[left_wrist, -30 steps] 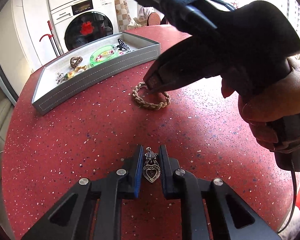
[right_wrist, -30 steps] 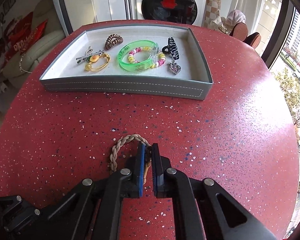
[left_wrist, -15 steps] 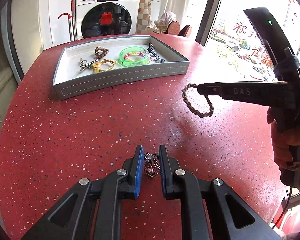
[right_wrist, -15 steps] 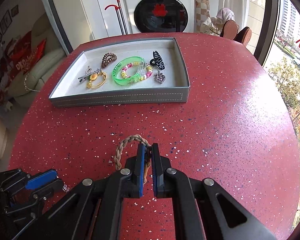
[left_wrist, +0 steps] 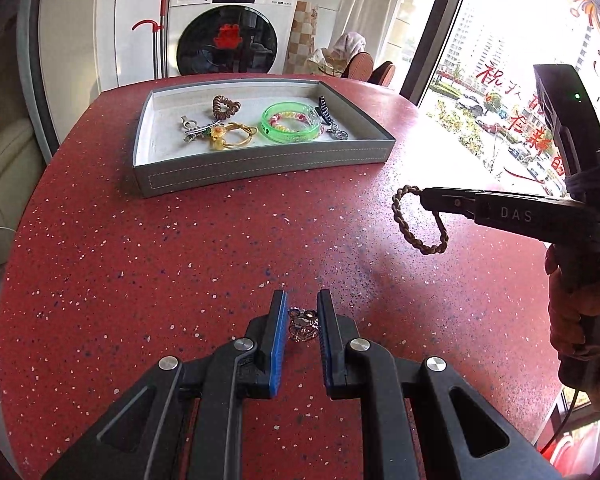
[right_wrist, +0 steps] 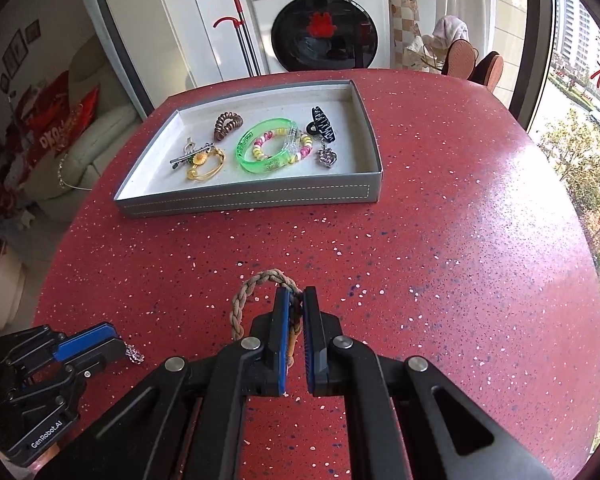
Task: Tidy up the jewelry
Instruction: 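Carry the heart charm and braided bracelet over the tray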
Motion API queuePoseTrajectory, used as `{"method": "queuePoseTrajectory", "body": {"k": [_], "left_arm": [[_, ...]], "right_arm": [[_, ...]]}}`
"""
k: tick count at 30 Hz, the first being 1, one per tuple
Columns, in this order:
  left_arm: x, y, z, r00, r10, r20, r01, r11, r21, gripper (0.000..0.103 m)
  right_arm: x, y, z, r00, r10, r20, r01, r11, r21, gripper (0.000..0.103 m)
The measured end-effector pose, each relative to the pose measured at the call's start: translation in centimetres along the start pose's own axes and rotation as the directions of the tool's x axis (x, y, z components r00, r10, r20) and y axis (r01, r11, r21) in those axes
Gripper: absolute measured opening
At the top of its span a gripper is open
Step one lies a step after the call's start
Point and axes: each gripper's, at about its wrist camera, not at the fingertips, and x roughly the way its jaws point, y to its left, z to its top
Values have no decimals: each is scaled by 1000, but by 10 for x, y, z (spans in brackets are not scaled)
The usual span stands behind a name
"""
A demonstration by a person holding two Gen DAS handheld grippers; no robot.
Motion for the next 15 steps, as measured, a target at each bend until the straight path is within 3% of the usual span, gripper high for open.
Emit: {"method": "queuePoseTrajectory", "body": {"k": [15], "left_arm": [[-5, 2, 9, 1000, 8, 19, -8, 1000, -3, 33]], "right_arm": [[-7, -2, -1, 1000, 11, 5, -11, 1000, 15, 7]]}}
